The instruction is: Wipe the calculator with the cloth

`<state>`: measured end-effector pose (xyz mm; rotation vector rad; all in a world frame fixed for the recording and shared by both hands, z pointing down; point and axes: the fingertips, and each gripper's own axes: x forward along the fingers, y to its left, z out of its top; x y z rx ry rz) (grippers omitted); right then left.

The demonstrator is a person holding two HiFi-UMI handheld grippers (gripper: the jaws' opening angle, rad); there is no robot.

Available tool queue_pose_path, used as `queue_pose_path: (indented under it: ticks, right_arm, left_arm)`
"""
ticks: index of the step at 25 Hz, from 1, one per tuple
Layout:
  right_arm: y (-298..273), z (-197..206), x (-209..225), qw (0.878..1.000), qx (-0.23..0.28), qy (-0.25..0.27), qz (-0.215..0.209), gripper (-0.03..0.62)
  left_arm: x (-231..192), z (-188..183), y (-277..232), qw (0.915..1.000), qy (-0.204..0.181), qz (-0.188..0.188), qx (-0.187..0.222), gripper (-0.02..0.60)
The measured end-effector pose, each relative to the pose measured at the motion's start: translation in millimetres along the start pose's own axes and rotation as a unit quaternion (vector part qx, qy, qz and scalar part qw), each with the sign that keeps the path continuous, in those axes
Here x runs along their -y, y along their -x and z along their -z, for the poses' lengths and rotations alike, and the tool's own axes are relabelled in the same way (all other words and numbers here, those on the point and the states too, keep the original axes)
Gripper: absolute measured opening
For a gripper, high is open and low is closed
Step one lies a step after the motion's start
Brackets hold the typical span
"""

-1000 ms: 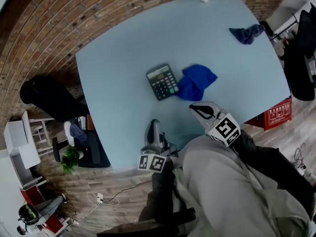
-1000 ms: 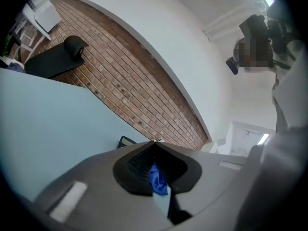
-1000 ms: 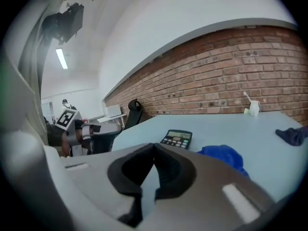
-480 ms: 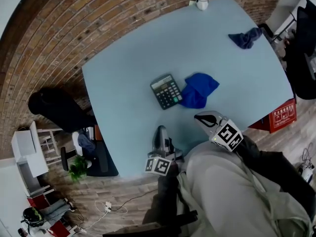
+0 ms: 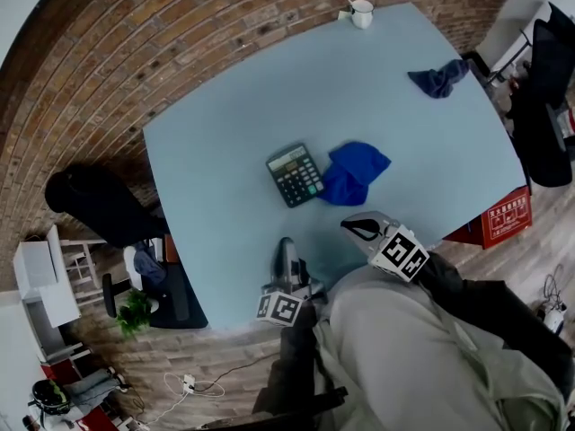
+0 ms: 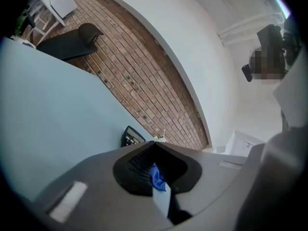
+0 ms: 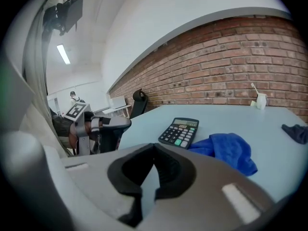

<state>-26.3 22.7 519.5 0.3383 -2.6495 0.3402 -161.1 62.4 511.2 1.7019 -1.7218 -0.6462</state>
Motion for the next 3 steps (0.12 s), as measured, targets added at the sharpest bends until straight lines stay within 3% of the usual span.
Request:
queue_pose_path:
  ticks: [3]
  right_arm:
    - [-0.2, 2.0, 3.3, 1.000, 0.000, -0.010, 0.000, 0.002]
  left_arm:
    - [-1.4, 2.9, -0.2, 1.0000, 0.007, -0.002, -0.004, 0.005]
